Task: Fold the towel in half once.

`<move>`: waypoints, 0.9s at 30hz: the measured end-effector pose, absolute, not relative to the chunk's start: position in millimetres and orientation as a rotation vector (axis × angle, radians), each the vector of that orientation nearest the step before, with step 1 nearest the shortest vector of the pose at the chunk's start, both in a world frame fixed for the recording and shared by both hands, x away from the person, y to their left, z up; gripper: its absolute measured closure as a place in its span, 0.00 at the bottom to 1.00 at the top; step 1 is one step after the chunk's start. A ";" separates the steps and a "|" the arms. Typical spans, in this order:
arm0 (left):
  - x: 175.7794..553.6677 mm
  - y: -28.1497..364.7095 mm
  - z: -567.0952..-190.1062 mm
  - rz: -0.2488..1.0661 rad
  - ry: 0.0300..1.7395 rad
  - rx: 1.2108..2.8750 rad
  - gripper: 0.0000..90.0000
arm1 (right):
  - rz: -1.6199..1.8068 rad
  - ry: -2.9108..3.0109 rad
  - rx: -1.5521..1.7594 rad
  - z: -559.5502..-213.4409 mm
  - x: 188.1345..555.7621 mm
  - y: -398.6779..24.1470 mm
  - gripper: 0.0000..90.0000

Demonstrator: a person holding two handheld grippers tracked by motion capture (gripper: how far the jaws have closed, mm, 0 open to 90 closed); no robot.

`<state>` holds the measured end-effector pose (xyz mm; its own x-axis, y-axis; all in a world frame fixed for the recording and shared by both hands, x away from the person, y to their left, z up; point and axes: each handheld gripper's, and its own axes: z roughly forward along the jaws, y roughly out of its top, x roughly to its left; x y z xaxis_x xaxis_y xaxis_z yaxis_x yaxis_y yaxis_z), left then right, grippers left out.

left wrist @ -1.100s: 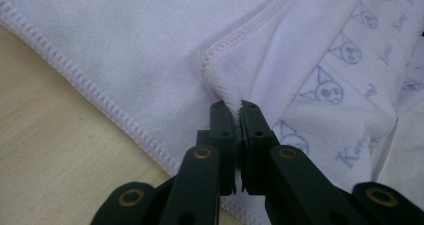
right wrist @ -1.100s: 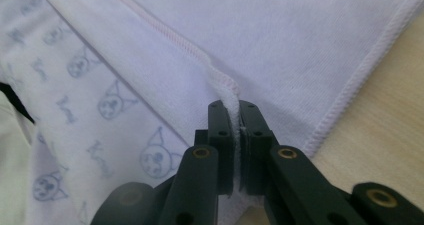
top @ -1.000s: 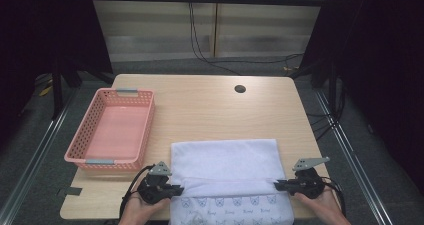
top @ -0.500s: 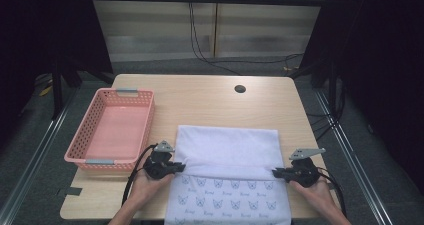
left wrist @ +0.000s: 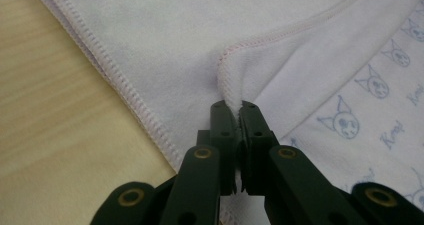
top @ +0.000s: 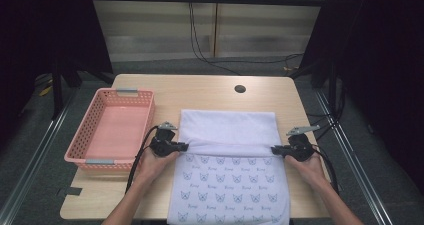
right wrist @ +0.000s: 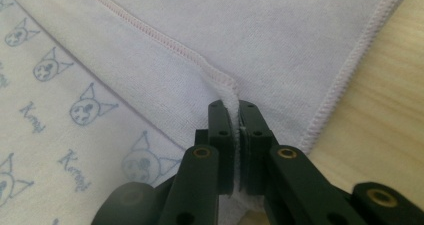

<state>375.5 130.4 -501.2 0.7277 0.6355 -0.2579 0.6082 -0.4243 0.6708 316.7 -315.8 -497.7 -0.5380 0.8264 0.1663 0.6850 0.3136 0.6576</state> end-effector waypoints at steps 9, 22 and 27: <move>411.2 113.9 -496.5 0.140 0.986 2.196 0.97 | 1.004 2.329 1.431 -498.8 358.4 -317.4 0.96; 449.1 111.2 -498.2 0.192 1.030 2.174 0.97 | 1.041 2.229 1.478 -504.5 402.4 -317.1 0.96; 456.2 111.4 -499.6 0.187 1.068 2.143 0.97 | 0.981 2.203 1.468 -503.5 410.4 -310.3 0.96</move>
<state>456.2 111.4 -499.6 0.6454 0.7425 -0.1792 0.6374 -0.3944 0.6620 410.4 -310.3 -503.5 -0.4224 0.8999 0.1081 0.6823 0.2372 0.6915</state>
